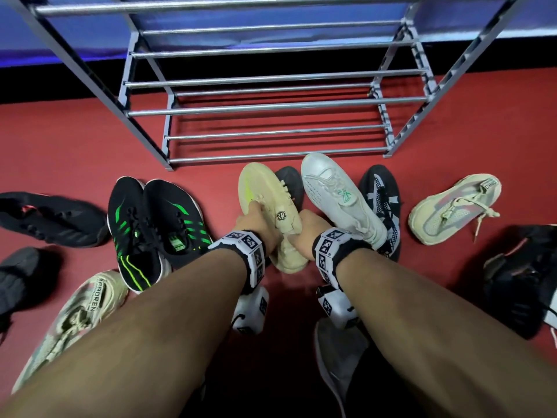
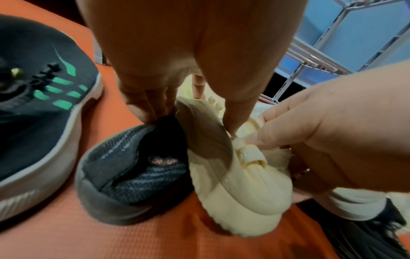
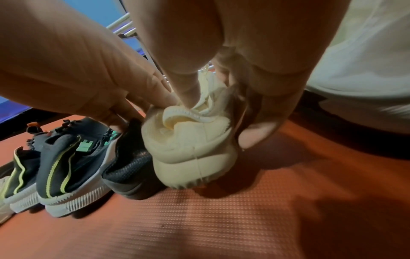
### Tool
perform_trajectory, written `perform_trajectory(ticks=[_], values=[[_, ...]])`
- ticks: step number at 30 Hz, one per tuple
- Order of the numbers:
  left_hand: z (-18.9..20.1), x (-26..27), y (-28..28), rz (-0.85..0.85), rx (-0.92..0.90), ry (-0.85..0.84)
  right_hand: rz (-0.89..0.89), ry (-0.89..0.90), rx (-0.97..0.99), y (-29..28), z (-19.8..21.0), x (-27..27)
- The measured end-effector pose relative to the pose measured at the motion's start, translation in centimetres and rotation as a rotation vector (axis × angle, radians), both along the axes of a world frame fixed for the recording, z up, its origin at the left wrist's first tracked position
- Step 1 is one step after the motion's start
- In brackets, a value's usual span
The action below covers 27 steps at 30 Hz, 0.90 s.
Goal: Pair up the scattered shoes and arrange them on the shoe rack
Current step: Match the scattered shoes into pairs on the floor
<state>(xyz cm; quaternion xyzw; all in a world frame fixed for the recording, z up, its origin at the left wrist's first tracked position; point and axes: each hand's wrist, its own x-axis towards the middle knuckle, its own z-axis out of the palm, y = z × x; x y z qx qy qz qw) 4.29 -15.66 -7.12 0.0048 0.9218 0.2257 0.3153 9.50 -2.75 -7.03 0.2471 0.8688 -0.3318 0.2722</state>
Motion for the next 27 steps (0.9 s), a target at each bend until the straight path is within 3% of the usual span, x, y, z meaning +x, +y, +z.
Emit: perform_trajectory(ticks=[5,10,14,18,22,27], values=[[0.3,0.1,-0.6,-0.072,0.172,0.018,-0.003,-0.014,0.039,0.1,0.0,0.2],[0.6,0.5,0.0,-0.17,0.362,-0.082,-0.143,0.044,0.106,1.2,1.2,1.0],[0.9,1.3,0.7,-0.363,0.08,-0.025,-0.216,0.001,0.183,3.0,1.4,2.3],[1.4,1.1,0.0,-0.361,-0.185,-0.009,-0.194,-0.02,0.249,3.4,2.0,2.6],[1.1,0.1,-2.2,-0.361,-0.191,-0.028,-0.14,0.058,0.32,1.6,3.5,0.6],[2.4,-0.9,-5.2,-0.196,-0.135,0.037,0.005,0.18,0.257,-3.0,5.3,-2.4]])
